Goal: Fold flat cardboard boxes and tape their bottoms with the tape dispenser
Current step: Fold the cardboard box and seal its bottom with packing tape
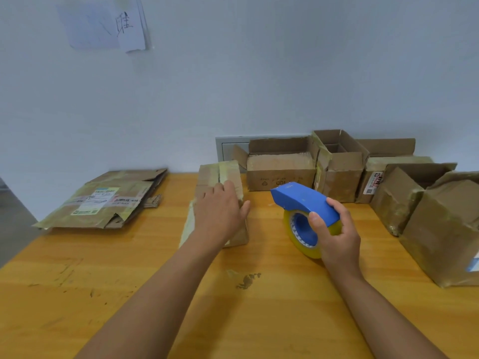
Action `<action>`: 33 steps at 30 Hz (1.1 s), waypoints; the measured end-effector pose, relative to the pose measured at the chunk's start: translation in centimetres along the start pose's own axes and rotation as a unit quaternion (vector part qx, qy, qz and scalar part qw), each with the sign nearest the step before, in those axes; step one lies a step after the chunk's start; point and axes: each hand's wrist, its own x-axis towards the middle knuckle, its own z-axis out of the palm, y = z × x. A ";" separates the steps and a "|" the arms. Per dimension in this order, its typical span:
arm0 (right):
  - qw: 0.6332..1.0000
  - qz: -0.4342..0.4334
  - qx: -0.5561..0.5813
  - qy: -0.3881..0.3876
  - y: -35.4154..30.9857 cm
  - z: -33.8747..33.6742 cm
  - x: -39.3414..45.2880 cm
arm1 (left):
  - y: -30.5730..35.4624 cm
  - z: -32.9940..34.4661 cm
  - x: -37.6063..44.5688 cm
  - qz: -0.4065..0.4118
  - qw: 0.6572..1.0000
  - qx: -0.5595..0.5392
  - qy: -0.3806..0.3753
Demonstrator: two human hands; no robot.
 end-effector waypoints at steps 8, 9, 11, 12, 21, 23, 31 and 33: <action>1.000 0.005 0.008 0.010 -0.2 0.1 0.0 | -4.5 -1.0 0.4 -0.009 0.996 0.031 -0.083; 1.000 0.002 0.008 0.011 -0.2 0.1 0.0 | -4.2 -0.8 0.4 0.000 0.997 0.038 -0.071; 1.000 0.000 0.009 0.011 -0.2 0.0 -0.1 | -3.9 -0.4 0.5 0.021 0.999 0.022 -0.041; 1.000 0.001 0.009 0.010 -0.2 -0.1 -0.1 | -4.2 -0.4 0.5 0.034 0.999 0.008 -0.037; 1.000 -0.011 -0.005 0.013 -0.1 0.0 -0.1 | -3.2 -0.7 -0.2 0.020 0.997 -0.021 -0.070; 1.000 -0.014 -0.006 0.013 -0.1 0.0 -0.1 | -1.0 -0.2 -0.4 -0.019 0.999 0.028 -0.040; 1.000 -0.013 -0.008 0.008 0.1 0.0 -0.1 | 0.5 1.6 1.5 -0.069 0.996 0.051 -0.035; 1.000 -0.014 -0.009 0.007 0.1 0.0 -0.1 | 0.0 1.8 1.4 -0.048 0.999 -0.011 -0.007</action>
